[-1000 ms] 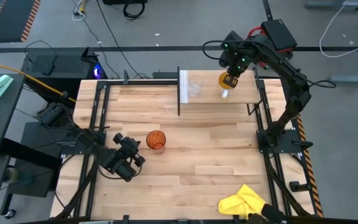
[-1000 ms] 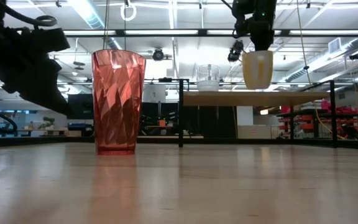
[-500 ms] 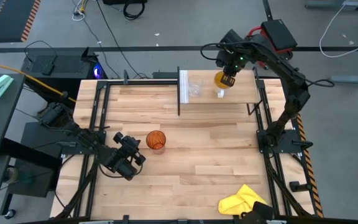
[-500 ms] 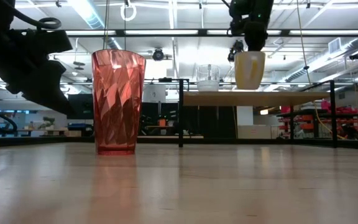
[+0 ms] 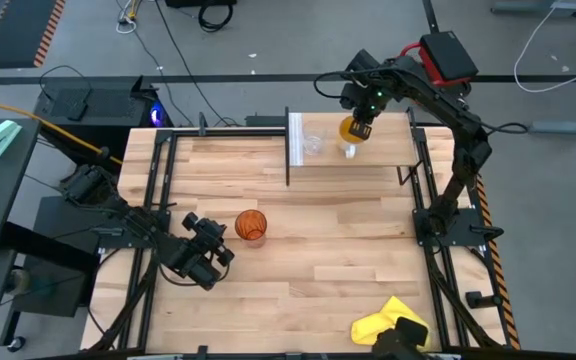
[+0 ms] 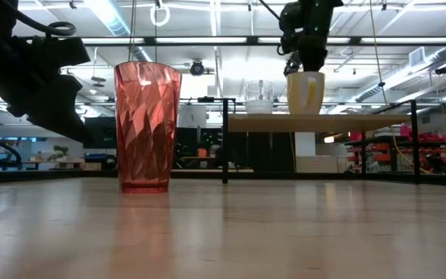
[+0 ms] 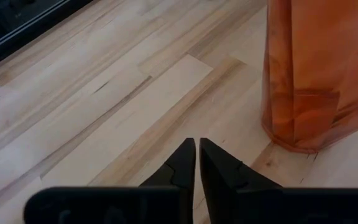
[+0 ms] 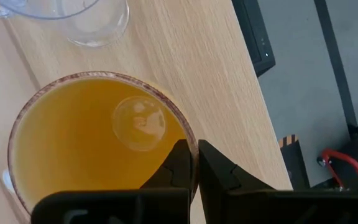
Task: Stack small to large cups/mugs on shelf
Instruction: Put the yellow cup on the shelf
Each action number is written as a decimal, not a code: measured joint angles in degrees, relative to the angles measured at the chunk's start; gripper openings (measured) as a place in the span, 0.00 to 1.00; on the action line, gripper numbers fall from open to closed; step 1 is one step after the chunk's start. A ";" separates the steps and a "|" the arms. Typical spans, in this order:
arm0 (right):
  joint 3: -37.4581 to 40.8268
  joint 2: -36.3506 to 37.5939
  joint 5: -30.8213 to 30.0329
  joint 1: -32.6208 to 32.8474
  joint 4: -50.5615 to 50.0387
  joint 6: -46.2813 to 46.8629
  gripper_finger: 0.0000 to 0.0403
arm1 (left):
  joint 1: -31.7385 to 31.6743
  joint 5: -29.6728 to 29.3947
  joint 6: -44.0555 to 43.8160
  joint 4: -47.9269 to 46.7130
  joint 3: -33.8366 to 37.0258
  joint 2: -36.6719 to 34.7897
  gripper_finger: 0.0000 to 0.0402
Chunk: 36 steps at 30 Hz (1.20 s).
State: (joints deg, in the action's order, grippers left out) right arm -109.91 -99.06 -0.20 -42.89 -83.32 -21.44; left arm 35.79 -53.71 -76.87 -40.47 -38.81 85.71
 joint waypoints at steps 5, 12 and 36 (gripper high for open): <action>-0.09 -0.49 -0.07 -0.05 0.83 -0.97 0.03 | 0.00 0.00 0.01 0.00 0.00 0.00 0.03; 0.00 -0.40 -0.22 -0.46 1.04 -0.84 0.05 | 0.00 0.00 -0.03 0.00 0.00 0.00 0.04; 0.15 -0.51 -5.97 -0.44 3.37 0.90 0.18 | 0.00 -0.02 -0.45 0.00 0.00 0.00 0.09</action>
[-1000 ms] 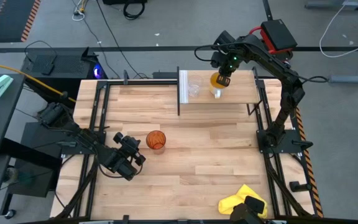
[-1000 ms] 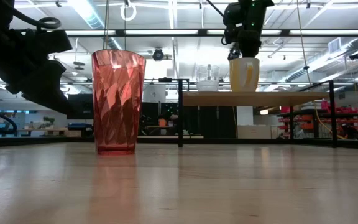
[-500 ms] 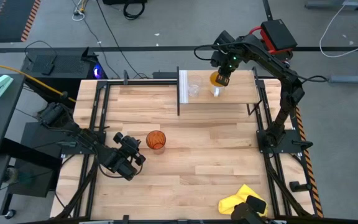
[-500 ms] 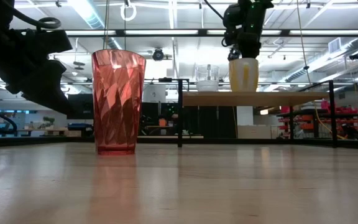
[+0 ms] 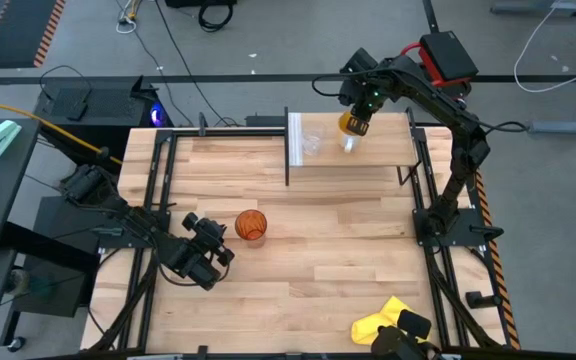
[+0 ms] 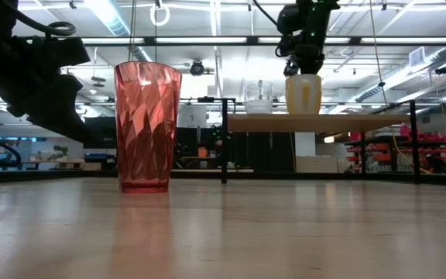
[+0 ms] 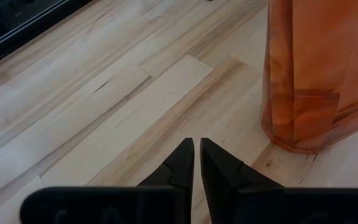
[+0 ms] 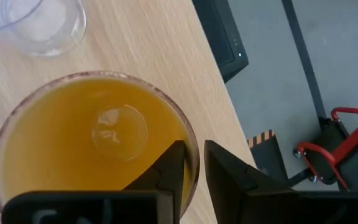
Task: Stack small to large cups/mugs on shelf
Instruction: Put the yellow cup on the shelf
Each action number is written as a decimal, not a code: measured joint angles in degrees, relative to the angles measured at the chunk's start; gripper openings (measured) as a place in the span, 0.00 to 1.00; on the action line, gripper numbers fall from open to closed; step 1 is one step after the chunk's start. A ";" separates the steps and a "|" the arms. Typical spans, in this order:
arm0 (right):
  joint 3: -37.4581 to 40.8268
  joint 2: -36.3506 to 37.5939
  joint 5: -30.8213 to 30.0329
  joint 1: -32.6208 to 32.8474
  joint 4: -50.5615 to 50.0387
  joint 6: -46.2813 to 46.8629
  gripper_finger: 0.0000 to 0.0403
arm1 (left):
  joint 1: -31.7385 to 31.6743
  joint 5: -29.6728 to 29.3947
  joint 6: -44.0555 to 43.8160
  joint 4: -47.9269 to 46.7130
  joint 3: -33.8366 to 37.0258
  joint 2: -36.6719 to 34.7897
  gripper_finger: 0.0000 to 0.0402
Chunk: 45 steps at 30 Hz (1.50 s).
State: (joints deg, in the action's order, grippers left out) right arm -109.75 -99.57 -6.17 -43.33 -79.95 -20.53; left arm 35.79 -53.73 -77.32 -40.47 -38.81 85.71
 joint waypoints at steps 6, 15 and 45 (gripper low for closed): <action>-0.02 0.02 0.00 0.00 0.71 0.00 0.18 | 0.00 0.01 0.00 0.00 0.00 0.00 0.10; -2.43 0.72 -0.44 0.00 0.32 0.88 0.18 | 0.00 -0.01 -0.02 0.00 0.00 0.00 0.08; 10.67 15.94 -10.88 28.96 4.15 24.93 0.01 | 1.71 0.02 0.17 -0.24 0.00 0.04 0.09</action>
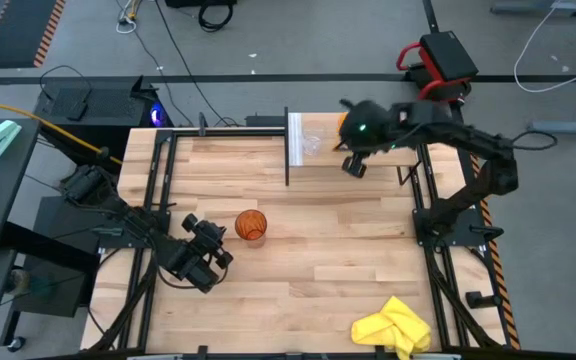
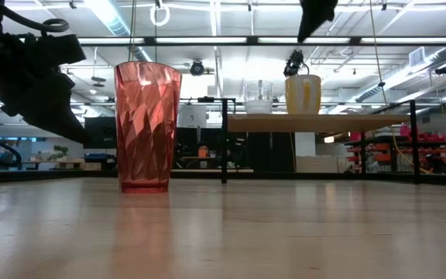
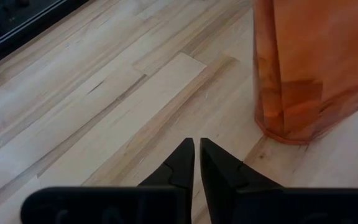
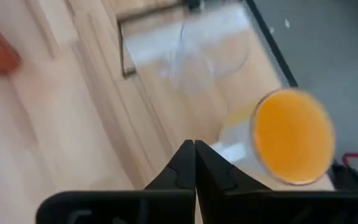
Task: Stack small to large cups/mugs on shelf
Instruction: Put the yellow cup on the shelf
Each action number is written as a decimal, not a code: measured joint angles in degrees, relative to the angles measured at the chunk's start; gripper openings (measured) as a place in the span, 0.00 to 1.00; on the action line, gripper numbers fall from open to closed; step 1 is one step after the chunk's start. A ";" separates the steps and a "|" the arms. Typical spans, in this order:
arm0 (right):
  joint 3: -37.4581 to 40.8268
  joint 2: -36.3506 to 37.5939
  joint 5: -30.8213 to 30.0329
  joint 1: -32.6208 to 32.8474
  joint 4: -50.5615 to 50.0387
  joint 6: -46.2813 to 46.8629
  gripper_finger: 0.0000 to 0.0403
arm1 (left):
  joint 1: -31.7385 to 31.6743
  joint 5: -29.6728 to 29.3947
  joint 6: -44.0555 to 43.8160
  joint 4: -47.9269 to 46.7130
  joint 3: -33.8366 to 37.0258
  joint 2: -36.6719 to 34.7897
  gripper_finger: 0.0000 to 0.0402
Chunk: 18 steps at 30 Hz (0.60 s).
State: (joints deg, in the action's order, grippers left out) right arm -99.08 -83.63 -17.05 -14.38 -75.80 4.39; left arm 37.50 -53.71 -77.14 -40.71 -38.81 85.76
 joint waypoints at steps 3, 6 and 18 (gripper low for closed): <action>4.30 -0.69 -1.74 -0.11 0.36 -0.04 0.01 | 0.00 0.00 0.00 0.00 0.00 0.00 0.08; 6.75 -0.75 -3.00 -0.57 1.51 0.03 0.01 | 0.00 0.00 0.00 -0.02 -0.02 0.00 0.07; 10.22 -0.74 -1.36 -3.57 9.75 -2.90 0.00 | -0.05 0.00 -0.09 0.00 -0.02 0.00 0.08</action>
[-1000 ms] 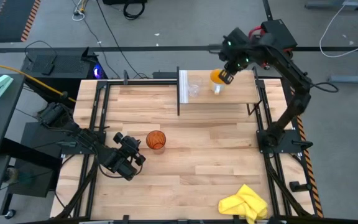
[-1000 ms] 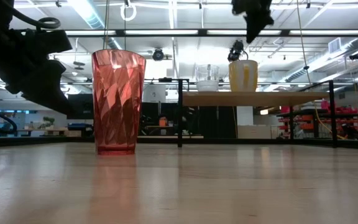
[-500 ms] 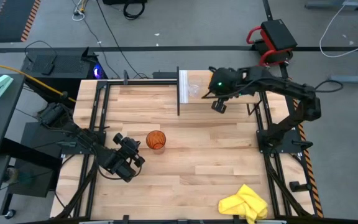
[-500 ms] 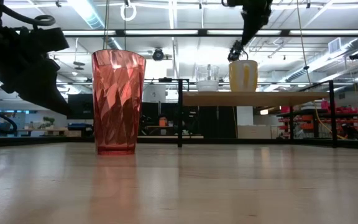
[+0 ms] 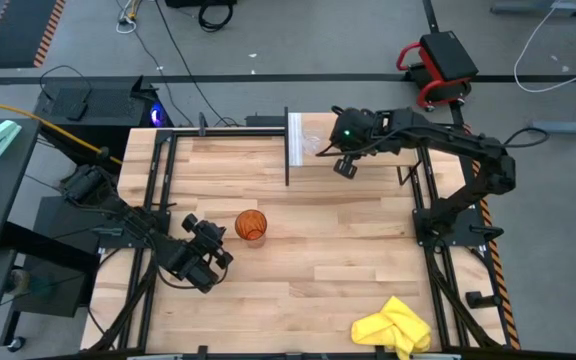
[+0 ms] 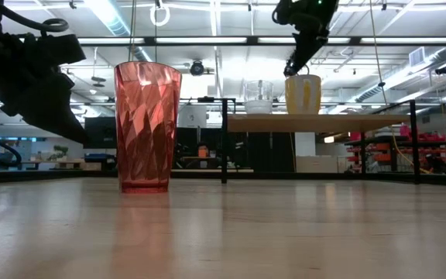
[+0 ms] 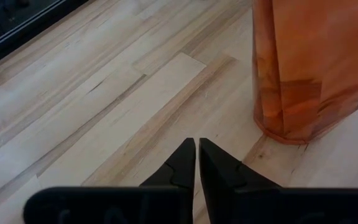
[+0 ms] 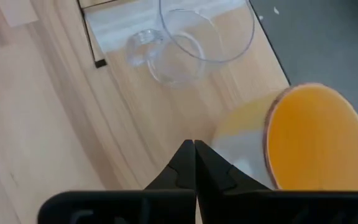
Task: Stack small to large cups/mugs on shelf
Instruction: Put the yellow cup on the shelf, then put the brown cup on the shelf
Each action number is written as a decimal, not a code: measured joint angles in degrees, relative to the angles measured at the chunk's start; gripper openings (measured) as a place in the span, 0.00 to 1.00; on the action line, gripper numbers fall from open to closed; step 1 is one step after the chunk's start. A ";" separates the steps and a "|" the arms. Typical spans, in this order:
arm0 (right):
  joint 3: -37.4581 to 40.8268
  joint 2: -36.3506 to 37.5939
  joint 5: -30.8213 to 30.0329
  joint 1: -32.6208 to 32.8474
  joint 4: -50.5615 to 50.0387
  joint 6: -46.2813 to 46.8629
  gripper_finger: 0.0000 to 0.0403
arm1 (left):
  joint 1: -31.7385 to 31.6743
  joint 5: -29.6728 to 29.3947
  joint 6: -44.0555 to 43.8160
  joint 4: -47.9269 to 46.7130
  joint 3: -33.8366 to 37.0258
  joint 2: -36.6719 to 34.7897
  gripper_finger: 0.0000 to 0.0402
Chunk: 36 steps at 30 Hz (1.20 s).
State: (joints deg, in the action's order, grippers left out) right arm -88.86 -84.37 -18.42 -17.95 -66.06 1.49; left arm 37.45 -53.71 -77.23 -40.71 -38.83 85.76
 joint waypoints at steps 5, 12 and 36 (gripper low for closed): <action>0.02 -0.01 0.29 -1.75 0.15 -0.93 0.00 | 0.01 0.00 0.02 0.00 0.01 0.00 0.07; 0.02 -0.23 0.51 -2.93 0.16 -1.59 0.00 | 0.00 0.00 0.02 0.00 0.00 0.00 0.05; 0.15 -3.64 -1.97 -2.41 -4.47 -0.45 0.00 | 0.00 0.00 -0.09 0.11 0.02 0.00 0.06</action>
State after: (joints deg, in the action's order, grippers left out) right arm -88.71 -88.01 -20.39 -20.36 -70.53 1.04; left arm 37.45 -53.71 -77.32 -40.60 -38.81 85.76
